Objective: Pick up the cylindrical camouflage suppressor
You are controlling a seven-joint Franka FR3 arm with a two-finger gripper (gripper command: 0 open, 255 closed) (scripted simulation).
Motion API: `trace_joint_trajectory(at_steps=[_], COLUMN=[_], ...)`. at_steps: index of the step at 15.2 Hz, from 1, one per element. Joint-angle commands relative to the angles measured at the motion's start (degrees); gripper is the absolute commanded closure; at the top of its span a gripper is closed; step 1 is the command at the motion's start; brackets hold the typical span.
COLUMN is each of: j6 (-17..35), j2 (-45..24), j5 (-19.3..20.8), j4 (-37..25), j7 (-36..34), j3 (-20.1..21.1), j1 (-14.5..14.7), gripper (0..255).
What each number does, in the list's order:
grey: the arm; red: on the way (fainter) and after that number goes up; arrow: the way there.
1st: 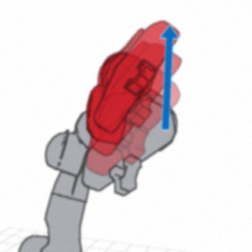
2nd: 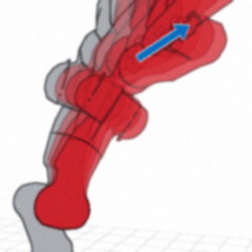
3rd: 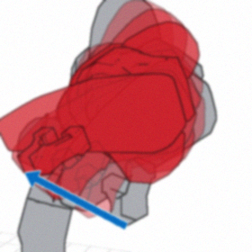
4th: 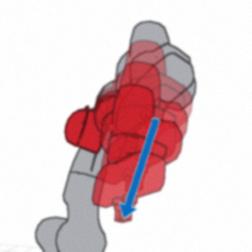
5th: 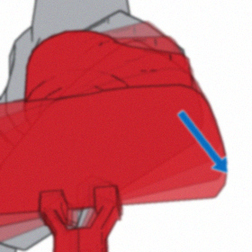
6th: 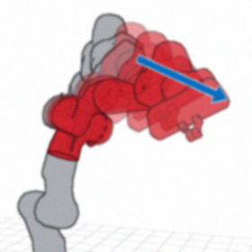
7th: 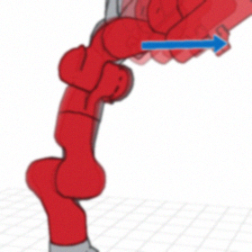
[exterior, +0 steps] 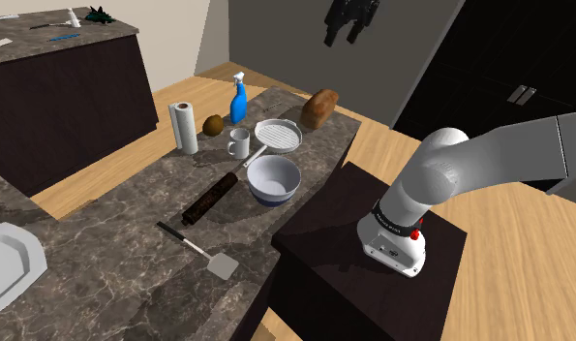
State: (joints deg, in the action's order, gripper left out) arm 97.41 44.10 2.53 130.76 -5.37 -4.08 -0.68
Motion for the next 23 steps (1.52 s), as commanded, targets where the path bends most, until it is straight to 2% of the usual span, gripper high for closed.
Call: trace_joint_trajectory(at_steps=[1, 7, 12, 17, 23], j6=[0.0, 7.8, 15.1, 23.2, 33.6], j2=[0.0, 0.8, -1.5, -6.7, -16.9], j5=[0.0, -3.3, -6.5, -9.7, -11.9], j4=[0.0, 9.8, 15.7, 19.2, 20.2], j7=[0.0, -12.0, -22.1, -32.3, -45.2], j3=[0.0, 6.1, 11.7, 17.7, 25.4], j1=[0.0, -0.8, -1.0, -1.1, -2.1], gripper=[0, 0, 0, 0, 0])
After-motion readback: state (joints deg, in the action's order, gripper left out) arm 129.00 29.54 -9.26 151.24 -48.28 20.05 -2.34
